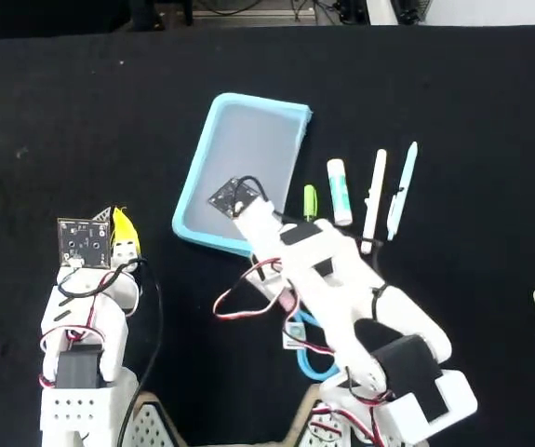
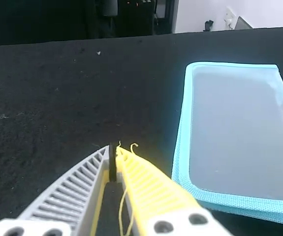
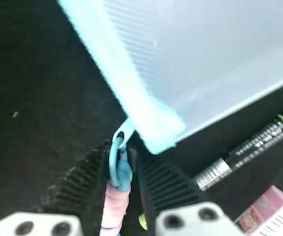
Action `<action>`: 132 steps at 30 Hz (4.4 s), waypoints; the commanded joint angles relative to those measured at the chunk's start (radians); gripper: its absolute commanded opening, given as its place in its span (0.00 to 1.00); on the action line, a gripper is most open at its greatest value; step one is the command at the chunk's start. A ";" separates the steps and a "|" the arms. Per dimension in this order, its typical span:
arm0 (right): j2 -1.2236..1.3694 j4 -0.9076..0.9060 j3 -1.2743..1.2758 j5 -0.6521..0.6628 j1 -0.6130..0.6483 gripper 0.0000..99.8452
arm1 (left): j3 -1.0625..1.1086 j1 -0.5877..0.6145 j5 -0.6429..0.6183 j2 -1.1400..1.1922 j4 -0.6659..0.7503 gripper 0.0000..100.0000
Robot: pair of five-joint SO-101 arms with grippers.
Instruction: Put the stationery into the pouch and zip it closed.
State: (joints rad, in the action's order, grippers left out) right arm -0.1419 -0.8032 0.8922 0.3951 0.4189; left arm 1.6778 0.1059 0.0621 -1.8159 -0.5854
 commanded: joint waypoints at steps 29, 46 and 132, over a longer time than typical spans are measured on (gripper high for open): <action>-0.085 0.029 0.071 -0.092 0.037 0.10 | 0.022 -0.008 -0.006 -0.005 -0.003 0.03; -0.437 -0.083 0.151 -0.068 0.034 0.01 | 0.022 -0.053 -0.011 -0.008 0.008 0.03; -0.990 0.149 0.326 -0.157 0.118 0.01 | 0.022 -0.277 0.006 -0.003 -0.074 0.17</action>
State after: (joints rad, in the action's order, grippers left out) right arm -1.1607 -0.5685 1.2820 0.2432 0.5646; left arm 1.6778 -0.1580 0.0361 -1.8159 -0.6559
